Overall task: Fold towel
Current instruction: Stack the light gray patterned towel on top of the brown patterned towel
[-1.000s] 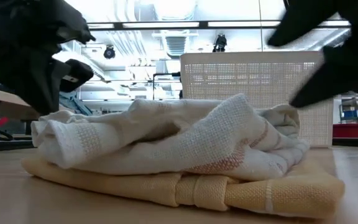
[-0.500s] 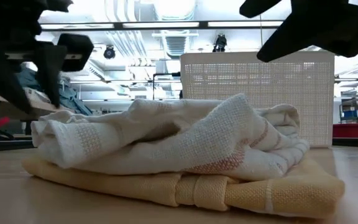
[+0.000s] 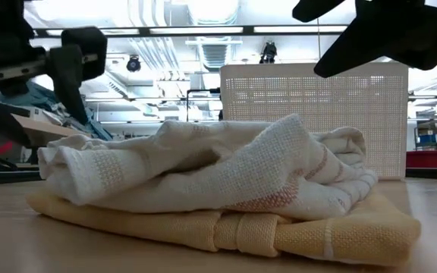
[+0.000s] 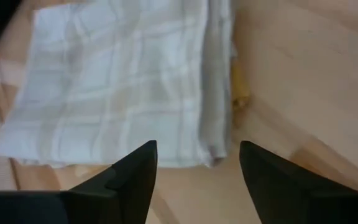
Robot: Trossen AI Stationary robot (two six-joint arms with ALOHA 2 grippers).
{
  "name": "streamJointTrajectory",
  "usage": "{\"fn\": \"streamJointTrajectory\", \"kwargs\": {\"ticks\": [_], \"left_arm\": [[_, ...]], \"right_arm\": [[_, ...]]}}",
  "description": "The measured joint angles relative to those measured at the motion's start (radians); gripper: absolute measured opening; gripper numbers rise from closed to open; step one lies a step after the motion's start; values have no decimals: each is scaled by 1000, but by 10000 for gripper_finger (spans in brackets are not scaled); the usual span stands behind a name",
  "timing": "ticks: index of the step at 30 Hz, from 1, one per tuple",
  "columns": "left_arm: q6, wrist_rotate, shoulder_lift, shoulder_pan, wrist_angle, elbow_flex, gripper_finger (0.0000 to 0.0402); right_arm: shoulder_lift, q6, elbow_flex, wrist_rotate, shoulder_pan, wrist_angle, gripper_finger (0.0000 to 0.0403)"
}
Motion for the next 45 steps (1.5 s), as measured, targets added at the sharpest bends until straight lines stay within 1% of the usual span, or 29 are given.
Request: {"fn": "streamJointTrajectory", "kwargs": {"ticks": [4, 6, 8, 10, 13, 16, 19, 21, 23, 25, 28, 32, 35, 40, 45], "left_arm": [[21, -10, 0, 2, 55, -29, 214], [19, 8, 7, 3, 87, -40, 209], [-44, 15, 23, 3, 86, -43, 206], [-169, -8, 36, 4, 82, -35, 205], [-402, -54, 36, 5, 72, -2, 206], [-593, -47, 27, 7, -14, 34, 211], [-785, 11, 21, 19, -61, 69, 214], [-963, 84, 21, 54, -65, 72, 213], [-1112, 155, 21, 95, -28, 58, 207], [-1203, 201, 21, 124, 36, 32, 197], [-1255, 271, 21, 169, 46, 2, 181], [-1327, 296, 21, 200, 45, -28, 171], [-1346, 300, 23, 203, 63, -45, 176], [-1380, 347, 40, 201, 184, -50, 194], [-1389, 348, 97, 201, 222, -50, 198]], "right_arm": [[0, -16, 0, 1, -4, 0, 224], [1, -26, 0, 9, -7, 0, 221], [1, -29, 0, 15, -11, 0, 218], [1, -22, 0, 12, -15, -1, 217], [-1, -4, 0, -12, -27, -4, 220], [-6, 0, 0, -43, -38, -5, 225], [-6, -13, 0, -70, -50, -7, 230], [-6, -24, 0, -98, -61, -11, 232], [-6, -26, 0, -137, -75, -10, 233], [-6, -26, 0, -180, -88, -10, 233], [-6, -26, 0, -230, -102, -9, 231], [-8, -35, 0, -242, -100, -7, 230], [-9, -58, 0, -251, -100, -7, 235], [-9, -78, 0, -251, -100, -7, 244], [-9, -80, 0, -249, -100, -7, 247]]}}
